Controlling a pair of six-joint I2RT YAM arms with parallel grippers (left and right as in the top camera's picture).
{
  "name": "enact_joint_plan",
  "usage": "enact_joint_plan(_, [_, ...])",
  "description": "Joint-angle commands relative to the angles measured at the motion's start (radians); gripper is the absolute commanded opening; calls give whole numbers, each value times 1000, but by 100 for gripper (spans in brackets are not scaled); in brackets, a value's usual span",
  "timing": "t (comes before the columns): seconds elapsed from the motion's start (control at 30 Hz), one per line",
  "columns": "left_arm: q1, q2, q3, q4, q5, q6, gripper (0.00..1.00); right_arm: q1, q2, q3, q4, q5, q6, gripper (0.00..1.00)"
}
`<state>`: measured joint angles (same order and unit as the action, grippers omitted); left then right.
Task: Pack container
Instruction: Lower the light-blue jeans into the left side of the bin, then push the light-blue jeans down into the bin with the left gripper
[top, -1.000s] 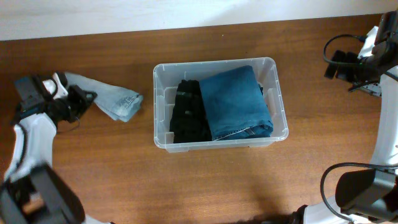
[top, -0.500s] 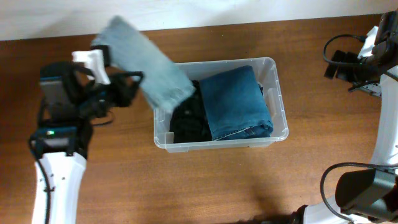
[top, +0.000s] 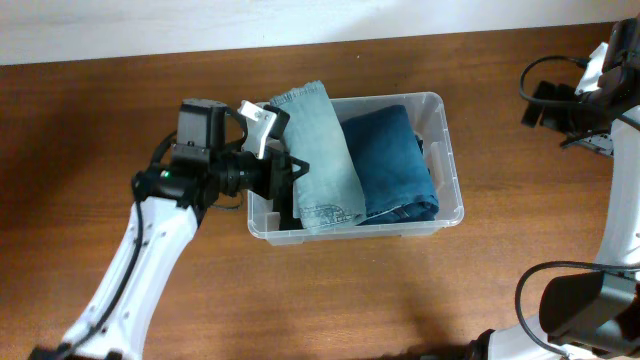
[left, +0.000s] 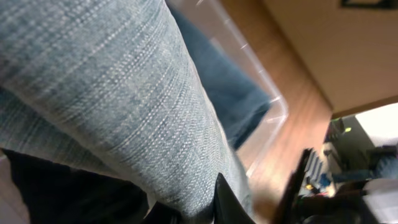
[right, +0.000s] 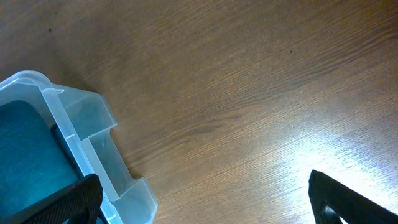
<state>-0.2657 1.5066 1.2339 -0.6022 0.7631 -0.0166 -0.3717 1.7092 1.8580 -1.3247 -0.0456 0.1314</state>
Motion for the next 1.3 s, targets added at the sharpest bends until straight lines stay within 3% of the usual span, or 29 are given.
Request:
enact_joint_plan(0.0, [21, 41, 12, 6, 51, 128, 0, -2, -19, -6, -3, -2, 0, 98])
enact_joint_plan(0.3, [36, 124, 13, -8, -55, 146, 0, -2, -19, -6, -3, -2, 0, 98])
enact_joint_plan(0.57, [71, 128, 31, -9, -235, 146, 0, -2, -19, -6, -3, -2, 0, 98])
enact_joint_plan(0.73, [69, 160, 31, 3, -248, 184, 0, -2, -19, -6, -3, -2, 0, 98])
enact_joint_plan(0.77, [70, 163, 31, 2, -248, 183, 4, -2, -19, -6, -3, -2, 0, 99])
enact_joint_plan(0.83, [70, 165, 31, 3, -248, 183, 27, -2, -19, -6, -3, -2, -3, 99])
enact_joint_plan(0.93, [73, 165, 48, -14, -250, 183, 30, -2, -19, -6, -3, -2, -3, 98])
enact_joint_plan(0.97, [76, 165, 60, -29, -263, 183, 34, -2, -19, -6, -3, -2, -3, 98])
enact_joint_plan(1.0, [80, 164, 78, -49, -290, 184, 44, -2, -19, -6, -3, -2, -3, 98])
enact_joint_plan(1.1, [81, 164, 140, -115, -411, 185, 51, -2, -19, -6, -3, -2, -3, 98])
enact_joint_plan(1.13, [81, 164, 168, -137, -441, 185, 57, -2, -19, -6, -3, -2, -3, 98])
enact_joint_plan(1.27, [81, 164, 251, -159, -416, 183, 59, -2, -19, -6, -3, -2, -3, 98])
